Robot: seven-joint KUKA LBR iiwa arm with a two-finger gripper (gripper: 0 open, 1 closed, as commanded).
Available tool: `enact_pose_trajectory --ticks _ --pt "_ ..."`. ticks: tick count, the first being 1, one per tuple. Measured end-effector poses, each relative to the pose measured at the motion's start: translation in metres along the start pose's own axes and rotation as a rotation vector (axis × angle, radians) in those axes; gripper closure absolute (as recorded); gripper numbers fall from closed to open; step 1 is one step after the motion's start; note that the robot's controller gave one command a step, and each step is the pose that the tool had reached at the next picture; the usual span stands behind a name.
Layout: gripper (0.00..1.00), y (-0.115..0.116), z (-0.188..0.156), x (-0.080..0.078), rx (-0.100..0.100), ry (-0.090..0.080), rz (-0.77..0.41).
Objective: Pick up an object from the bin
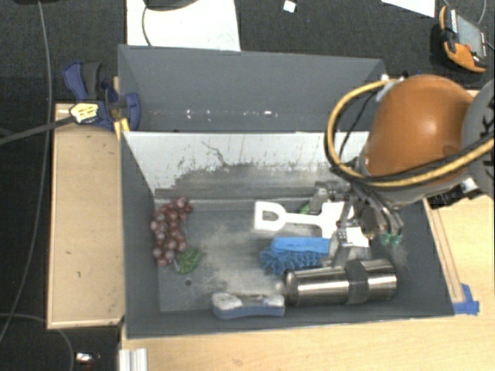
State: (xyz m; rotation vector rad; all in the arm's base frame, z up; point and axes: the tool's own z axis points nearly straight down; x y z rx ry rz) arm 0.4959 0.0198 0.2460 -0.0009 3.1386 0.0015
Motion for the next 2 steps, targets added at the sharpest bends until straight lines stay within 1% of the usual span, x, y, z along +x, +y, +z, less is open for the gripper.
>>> enact_pose_trajectory --ticks 1,2 --pt "0.00 0.000 0.000 0.000 0.000 0.000 0.000" --pt "0.00 0.010 0.064 -0.030 0.000 -0.003 -0.266"
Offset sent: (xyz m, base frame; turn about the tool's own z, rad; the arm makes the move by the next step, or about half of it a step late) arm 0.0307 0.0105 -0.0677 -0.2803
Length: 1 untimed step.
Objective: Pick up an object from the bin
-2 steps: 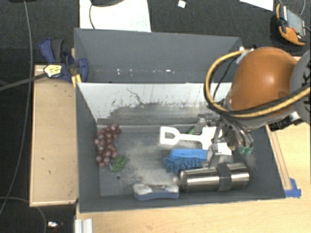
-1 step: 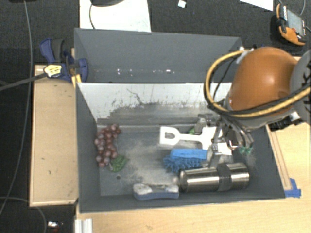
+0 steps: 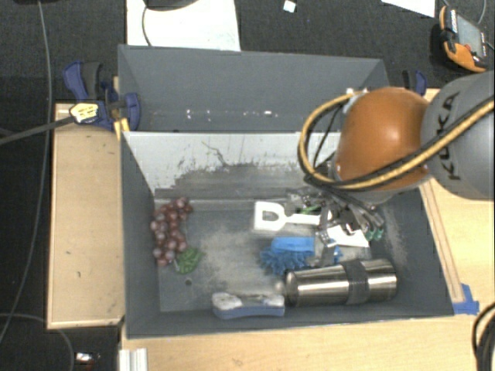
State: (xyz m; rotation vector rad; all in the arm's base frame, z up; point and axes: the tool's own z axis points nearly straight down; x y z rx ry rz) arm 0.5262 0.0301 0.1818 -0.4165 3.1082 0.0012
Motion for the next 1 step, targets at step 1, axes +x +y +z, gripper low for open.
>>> enact_pose_trajectory --ticks 1 --pt "0.00 -0.0092 0.0097 0.0131 0.000 0.003 -0.031"
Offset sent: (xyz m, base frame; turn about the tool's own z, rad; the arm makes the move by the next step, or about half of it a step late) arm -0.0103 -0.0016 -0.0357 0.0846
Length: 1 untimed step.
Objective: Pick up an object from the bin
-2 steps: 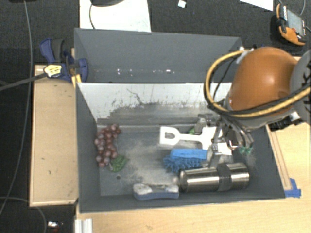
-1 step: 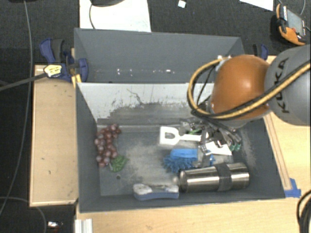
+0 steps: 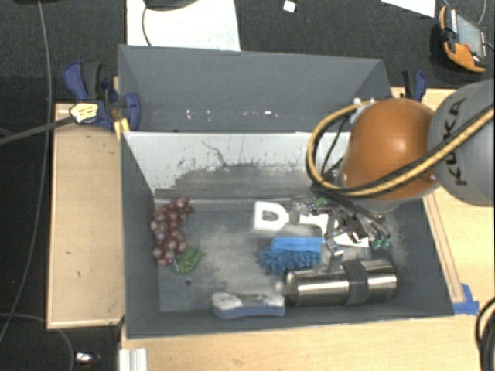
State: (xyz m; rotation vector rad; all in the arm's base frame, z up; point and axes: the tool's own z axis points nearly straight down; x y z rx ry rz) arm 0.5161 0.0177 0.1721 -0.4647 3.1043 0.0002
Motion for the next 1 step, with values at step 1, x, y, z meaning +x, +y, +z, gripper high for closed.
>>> enact_pose_trajectory --ticks 1 --pt "0.00 0.0085 0.0220 -0.0036 -0.002 0.000 0.097"
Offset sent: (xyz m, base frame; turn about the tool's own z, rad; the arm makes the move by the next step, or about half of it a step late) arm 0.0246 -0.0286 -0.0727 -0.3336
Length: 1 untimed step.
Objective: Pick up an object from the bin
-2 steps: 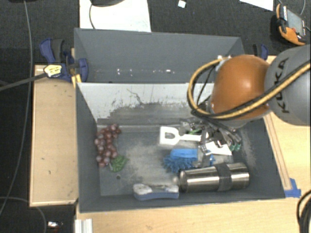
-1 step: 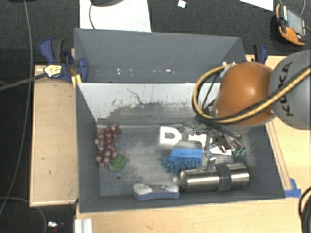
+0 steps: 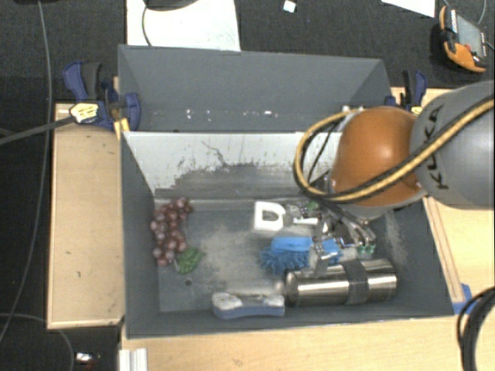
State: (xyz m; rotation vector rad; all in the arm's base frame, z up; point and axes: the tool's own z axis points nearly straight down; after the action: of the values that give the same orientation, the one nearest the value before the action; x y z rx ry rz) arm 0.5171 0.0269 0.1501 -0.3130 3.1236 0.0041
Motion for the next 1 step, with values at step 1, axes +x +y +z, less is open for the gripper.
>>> enact_pose_trajectory --ticks 1 --pt "0.00 -0.0302 0.0360 -0.0144 0.002 -0.008 -0.381"
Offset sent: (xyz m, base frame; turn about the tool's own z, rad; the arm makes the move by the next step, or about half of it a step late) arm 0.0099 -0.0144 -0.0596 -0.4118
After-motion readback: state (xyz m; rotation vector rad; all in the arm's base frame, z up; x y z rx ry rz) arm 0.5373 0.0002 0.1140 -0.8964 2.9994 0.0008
